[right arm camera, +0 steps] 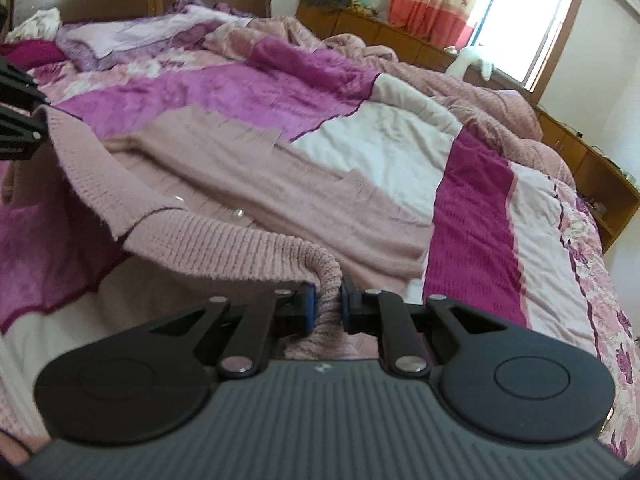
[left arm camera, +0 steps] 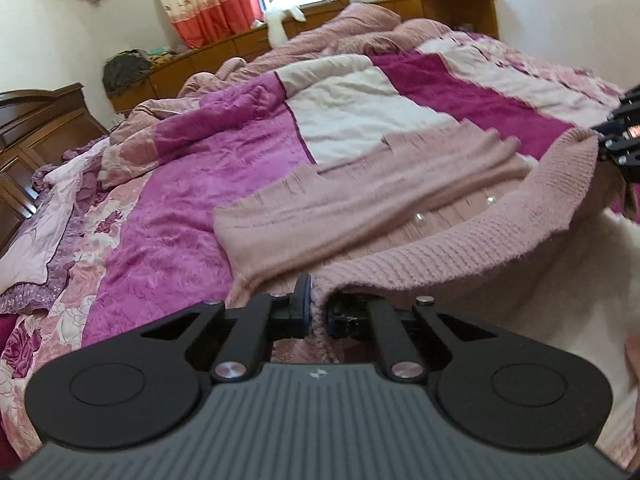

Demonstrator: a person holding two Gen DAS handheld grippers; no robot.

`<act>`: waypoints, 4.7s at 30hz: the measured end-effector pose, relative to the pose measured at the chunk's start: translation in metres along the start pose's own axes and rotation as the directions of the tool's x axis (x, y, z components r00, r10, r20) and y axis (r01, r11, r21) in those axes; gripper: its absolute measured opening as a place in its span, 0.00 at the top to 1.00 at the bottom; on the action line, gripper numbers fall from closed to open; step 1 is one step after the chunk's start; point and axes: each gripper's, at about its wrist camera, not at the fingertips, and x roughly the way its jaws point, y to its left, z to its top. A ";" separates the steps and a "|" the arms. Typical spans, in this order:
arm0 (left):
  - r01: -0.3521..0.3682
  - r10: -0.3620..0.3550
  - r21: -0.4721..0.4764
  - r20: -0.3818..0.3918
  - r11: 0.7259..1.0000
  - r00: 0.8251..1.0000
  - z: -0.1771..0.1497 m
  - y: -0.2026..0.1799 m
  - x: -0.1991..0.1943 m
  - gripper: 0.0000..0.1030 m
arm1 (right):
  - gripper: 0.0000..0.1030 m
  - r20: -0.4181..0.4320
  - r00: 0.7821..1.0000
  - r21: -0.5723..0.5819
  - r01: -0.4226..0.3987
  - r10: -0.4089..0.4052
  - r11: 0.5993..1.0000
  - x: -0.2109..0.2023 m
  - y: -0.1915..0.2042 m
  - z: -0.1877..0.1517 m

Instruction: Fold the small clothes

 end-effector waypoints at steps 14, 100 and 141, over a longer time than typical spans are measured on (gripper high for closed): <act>-0.033 0.040 -0.069 0.105 0.997 0.994 0.075 0.024 0.044 0.95 | 0.86 0.086 0.993 0.037 0.078 -0.081 0.996 0.036 -0.026 0.054; -0.168 0.104 -0.296 -0.218 0.940 0.970 0.081 0.129 0.240 0.58 | 0.41 -0.129 0.989 0.589 0.139 -0.077 0.796 0.183 -0.150 -0.003; -0.220 0.031 -0.462 -0.381 0.859 0.924 0.038 0.102 0.182 0.47 | 0.38 0.034 0.997 0.970 -0.051 0.075 0.239 0.155 -0.109 -0.080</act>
